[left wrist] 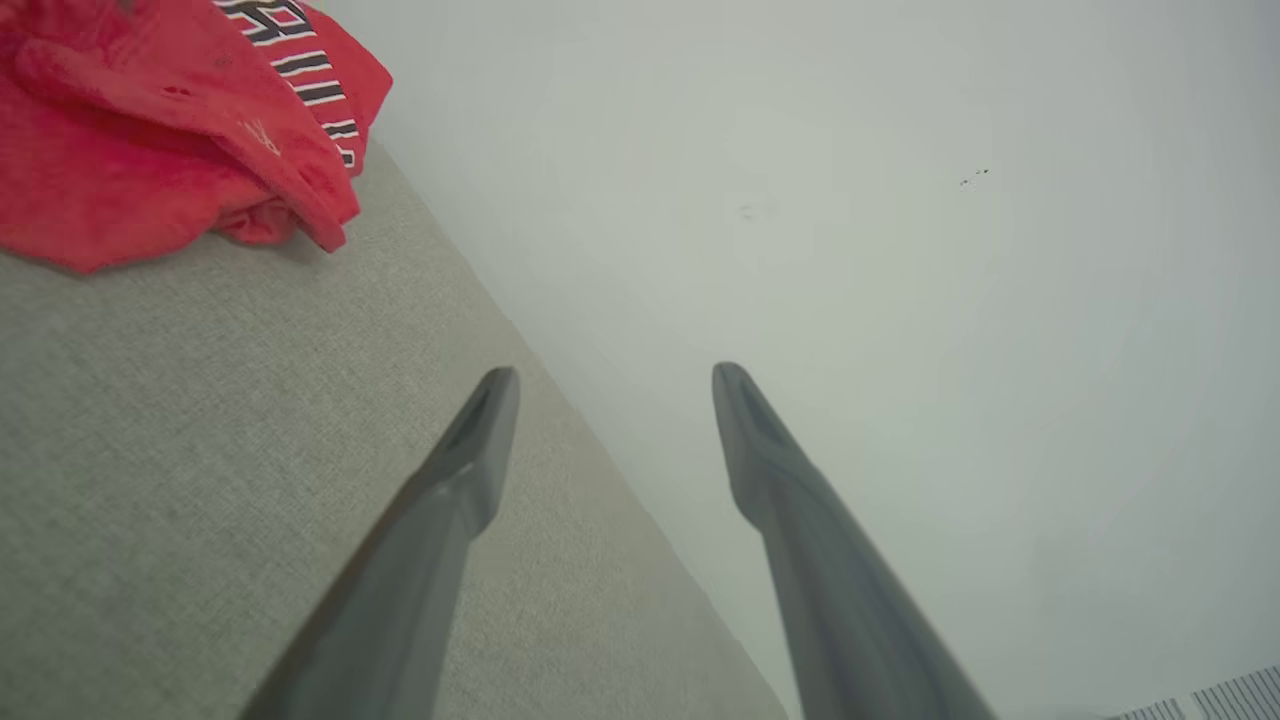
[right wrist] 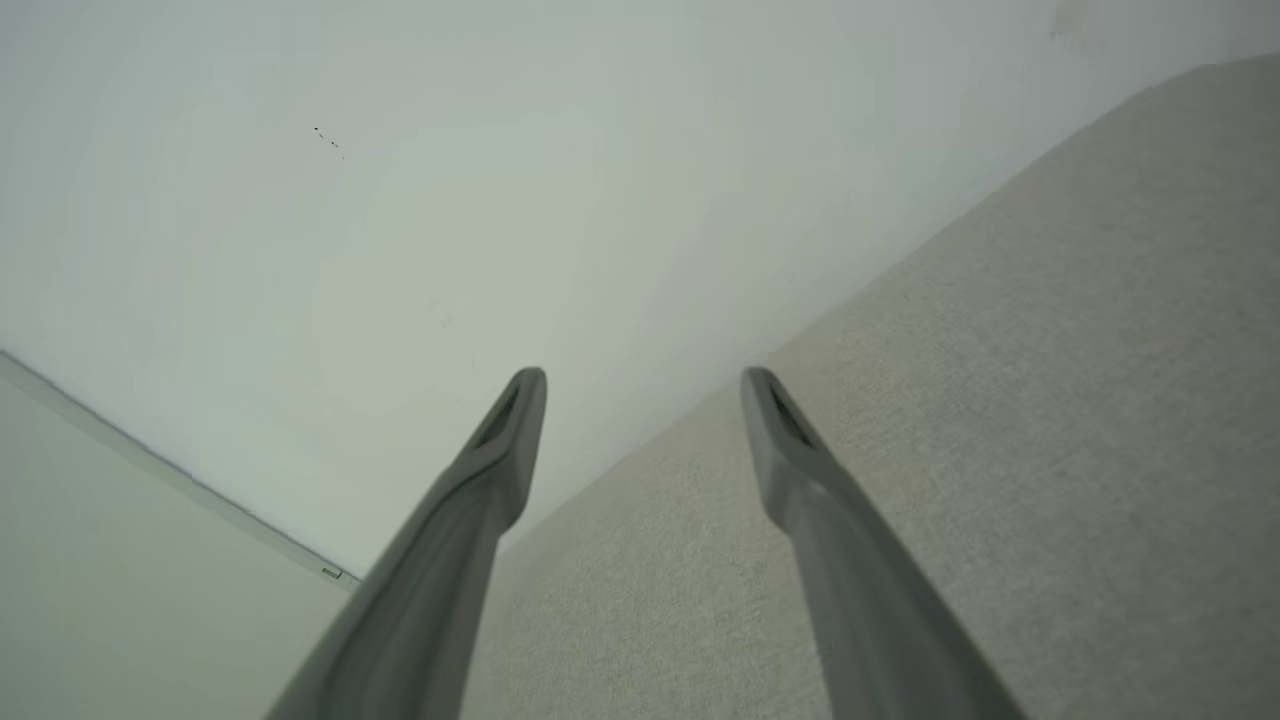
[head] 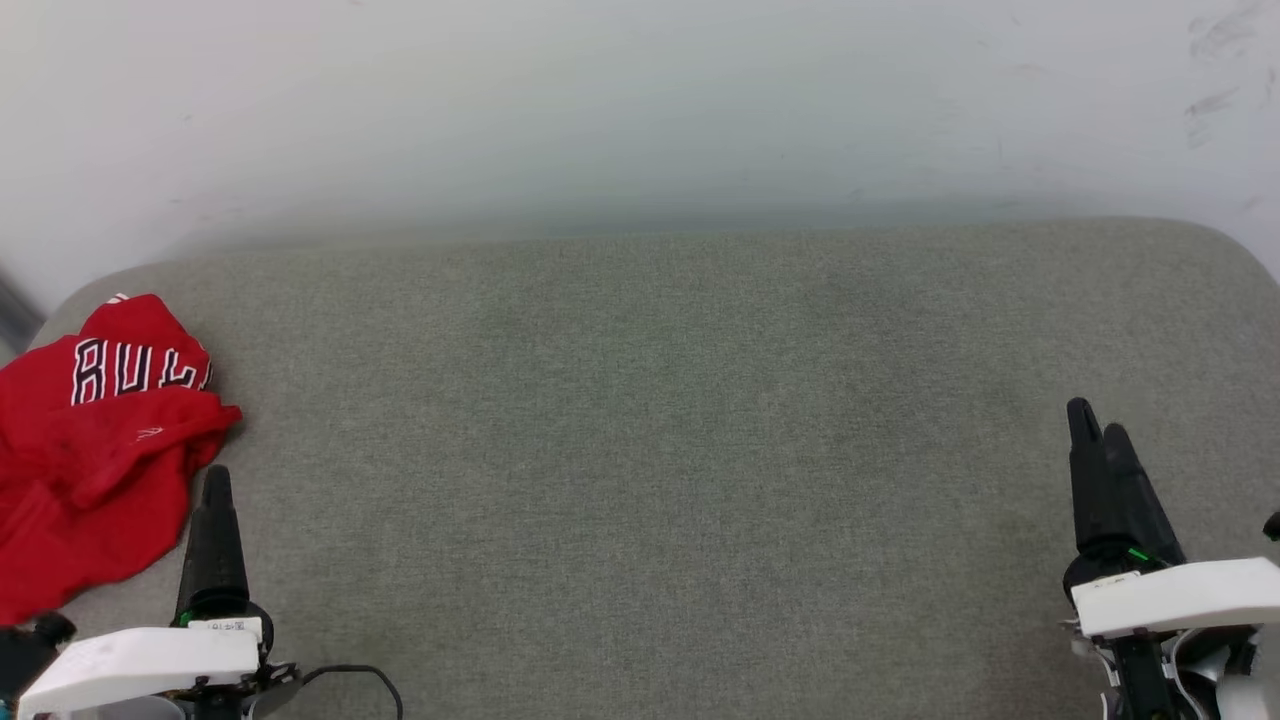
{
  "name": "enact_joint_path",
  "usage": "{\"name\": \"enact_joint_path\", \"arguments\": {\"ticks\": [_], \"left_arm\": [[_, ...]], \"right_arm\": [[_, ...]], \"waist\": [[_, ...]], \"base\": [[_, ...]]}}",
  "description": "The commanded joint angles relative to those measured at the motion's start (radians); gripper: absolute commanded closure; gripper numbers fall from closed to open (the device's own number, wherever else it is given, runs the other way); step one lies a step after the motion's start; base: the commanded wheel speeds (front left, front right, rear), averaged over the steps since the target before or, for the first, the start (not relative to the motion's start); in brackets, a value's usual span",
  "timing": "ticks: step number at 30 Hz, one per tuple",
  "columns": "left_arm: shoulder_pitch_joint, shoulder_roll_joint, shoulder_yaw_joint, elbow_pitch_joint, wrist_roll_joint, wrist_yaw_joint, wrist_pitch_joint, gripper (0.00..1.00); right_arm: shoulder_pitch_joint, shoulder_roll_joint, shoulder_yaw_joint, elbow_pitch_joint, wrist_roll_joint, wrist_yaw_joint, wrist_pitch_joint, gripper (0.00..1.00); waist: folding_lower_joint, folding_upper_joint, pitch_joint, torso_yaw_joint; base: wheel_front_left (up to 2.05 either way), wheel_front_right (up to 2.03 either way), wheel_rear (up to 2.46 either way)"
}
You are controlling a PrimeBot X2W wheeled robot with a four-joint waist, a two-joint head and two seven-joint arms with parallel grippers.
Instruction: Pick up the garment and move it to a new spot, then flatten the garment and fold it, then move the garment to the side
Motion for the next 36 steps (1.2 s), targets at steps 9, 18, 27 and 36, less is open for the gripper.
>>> {"name": "enact_joint_path", "arguments": {"ticks": [9,18,27,36], "left_arm": [[0.007,0.004,-0.091,-0.157,0.272,0.066,-0.038,0.00],[0.031,0.004,-0.190,-0.222,0.478,0.068,-0.066,0.00],[0.058,0.021,-0.270,-0.228,0.627,0.090,-0.091,0.00],[0.066,0.055,-0.325,-0.208,0.741,0.167,-0.113,0.00]], "right_arm": [[-0.031,-0.002,0.033,-0.105,-0.262,0.002,-0.038,0.00],[-0.016,-0.002,0.062,-0.117,-0.449,0.002,-0.066,0.00],[-0.003,-0.002,0.068,-0.124,-0.603,0.002,-0.091,0.00],[0.006,-0.002,0.057,-0.102,-0.732,0.002,-0.114,0.00]], "waist": [[0.0000,0.0000,0.008,-0.001],[0.0000,0.0000,0.012,-0.004],[0.0000,0.0000,0.014,-0.007],[0.0000,0.0000,0.016,-0.010]], "base": [[0.00,0.00,0.00],[0.00,0.00,0.00],[0.00,0.00,0.00],[0.00,0.00,0.00]]}}
